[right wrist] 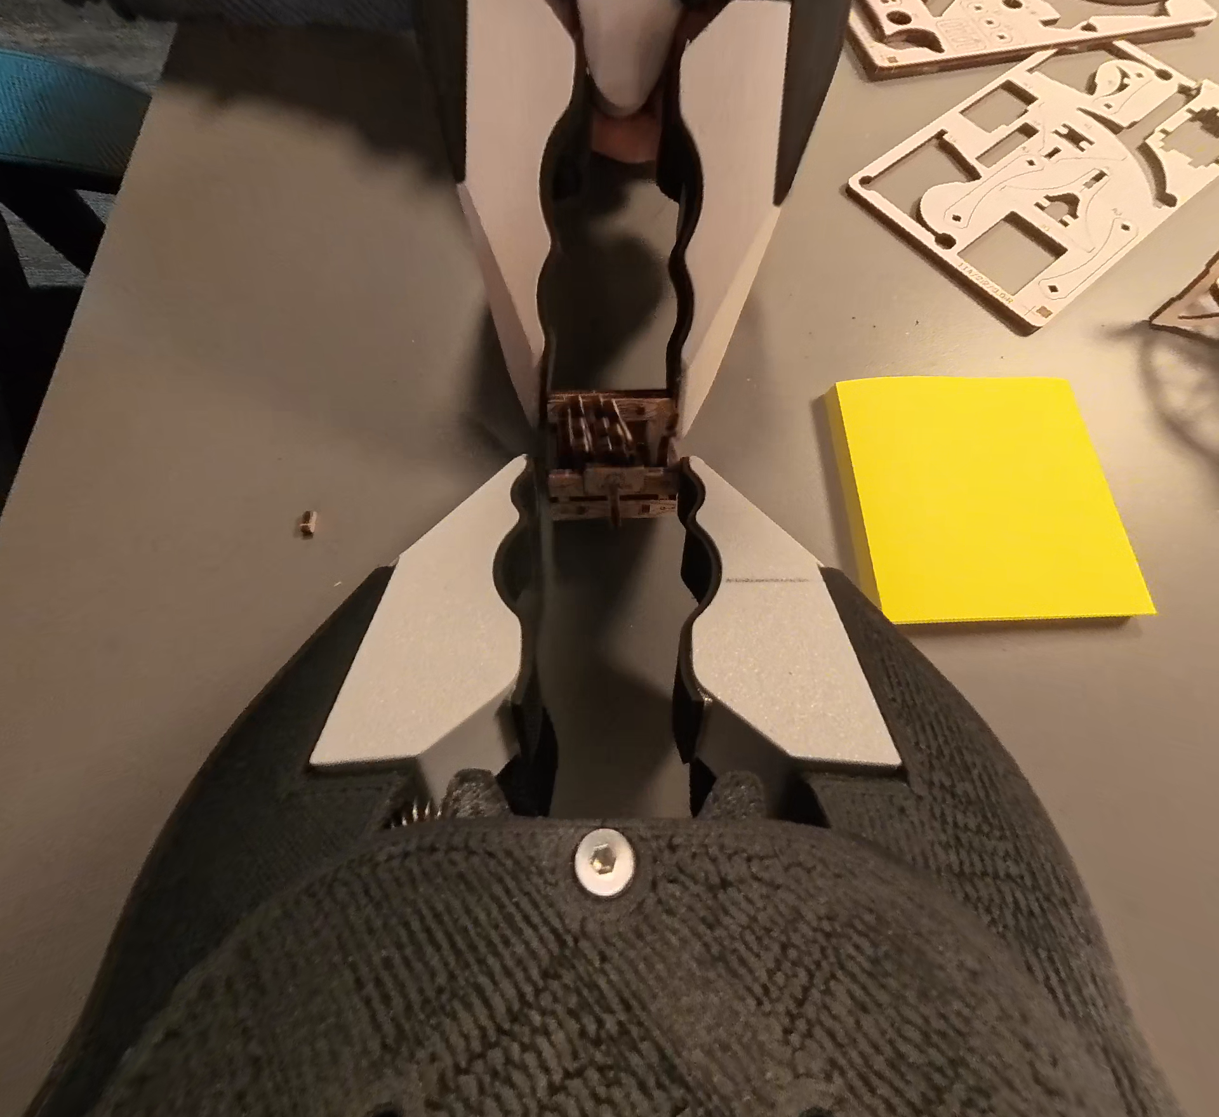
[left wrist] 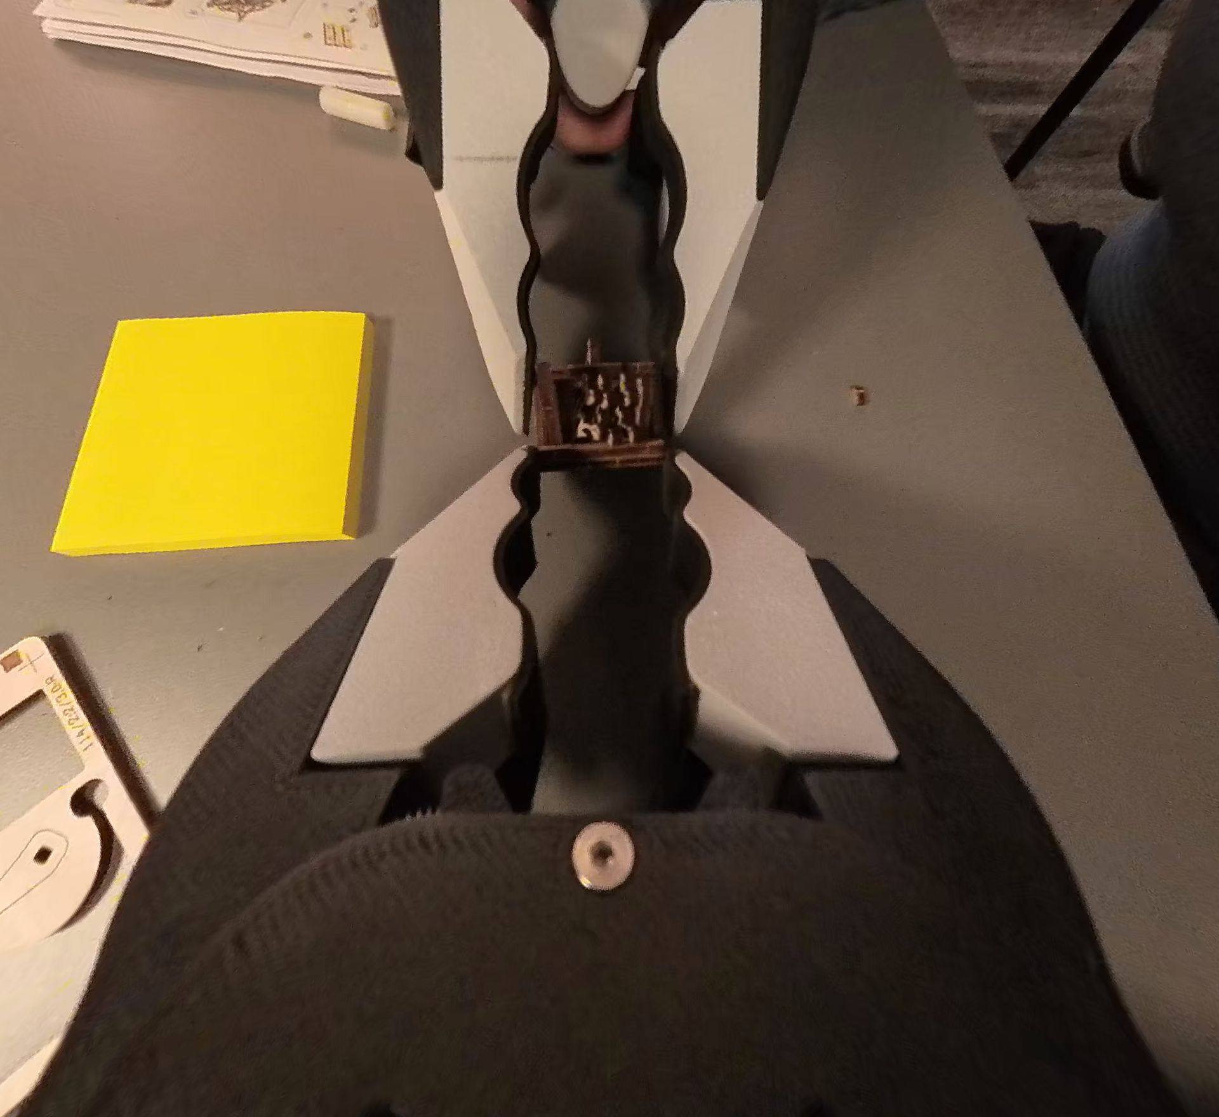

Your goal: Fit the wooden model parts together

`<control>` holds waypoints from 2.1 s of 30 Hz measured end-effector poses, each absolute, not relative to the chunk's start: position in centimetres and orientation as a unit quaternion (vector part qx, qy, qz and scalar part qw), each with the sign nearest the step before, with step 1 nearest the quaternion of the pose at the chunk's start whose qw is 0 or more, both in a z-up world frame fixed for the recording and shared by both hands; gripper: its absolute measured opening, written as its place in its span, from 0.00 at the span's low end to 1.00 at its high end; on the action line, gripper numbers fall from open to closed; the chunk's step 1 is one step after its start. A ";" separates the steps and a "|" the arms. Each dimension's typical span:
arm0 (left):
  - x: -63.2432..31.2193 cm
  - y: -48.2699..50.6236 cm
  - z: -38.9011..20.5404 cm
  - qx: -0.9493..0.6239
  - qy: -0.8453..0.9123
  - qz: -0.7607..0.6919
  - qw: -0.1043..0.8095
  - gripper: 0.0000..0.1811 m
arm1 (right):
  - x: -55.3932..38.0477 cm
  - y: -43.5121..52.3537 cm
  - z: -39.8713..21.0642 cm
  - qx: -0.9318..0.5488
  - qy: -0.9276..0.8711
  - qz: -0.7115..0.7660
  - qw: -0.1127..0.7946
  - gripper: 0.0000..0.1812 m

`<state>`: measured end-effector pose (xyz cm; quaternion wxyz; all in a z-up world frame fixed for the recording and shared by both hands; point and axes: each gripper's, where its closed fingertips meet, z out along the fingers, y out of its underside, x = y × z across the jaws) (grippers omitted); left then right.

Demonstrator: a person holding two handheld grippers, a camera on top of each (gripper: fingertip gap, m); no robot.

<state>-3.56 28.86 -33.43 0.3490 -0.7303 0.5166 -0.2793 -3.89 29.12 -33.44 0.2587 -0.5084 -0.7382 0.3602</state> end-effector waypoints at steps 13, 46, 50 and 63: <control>-3.5 28.9 -33.5 -0.729 0.519 -0.274 0.351 0.20 | -4.0 29.4 -33.5 -0.513 -0.736 0.356 0.260 0.26; -8.7 38.2 -22.5 -0.606 0.242 -0.011 0.758 0.19 | -4.4 36.4 -28.7 -0.572 -0.581 0.348 0.463 0.20; -9.9 40.6 -22.5 -0.623 0.183 0.007 0.761 0.19 | -4.6 38.0 -27.5 -0.572 -0.543 0.348 0.507 0.20; -13.3 41.7 -21.8 -0.624 0.073 -0.023 0.778 0.19 | -8.0 40.9 -26.5 -0.601 -0.476 0.329 0.552 0.21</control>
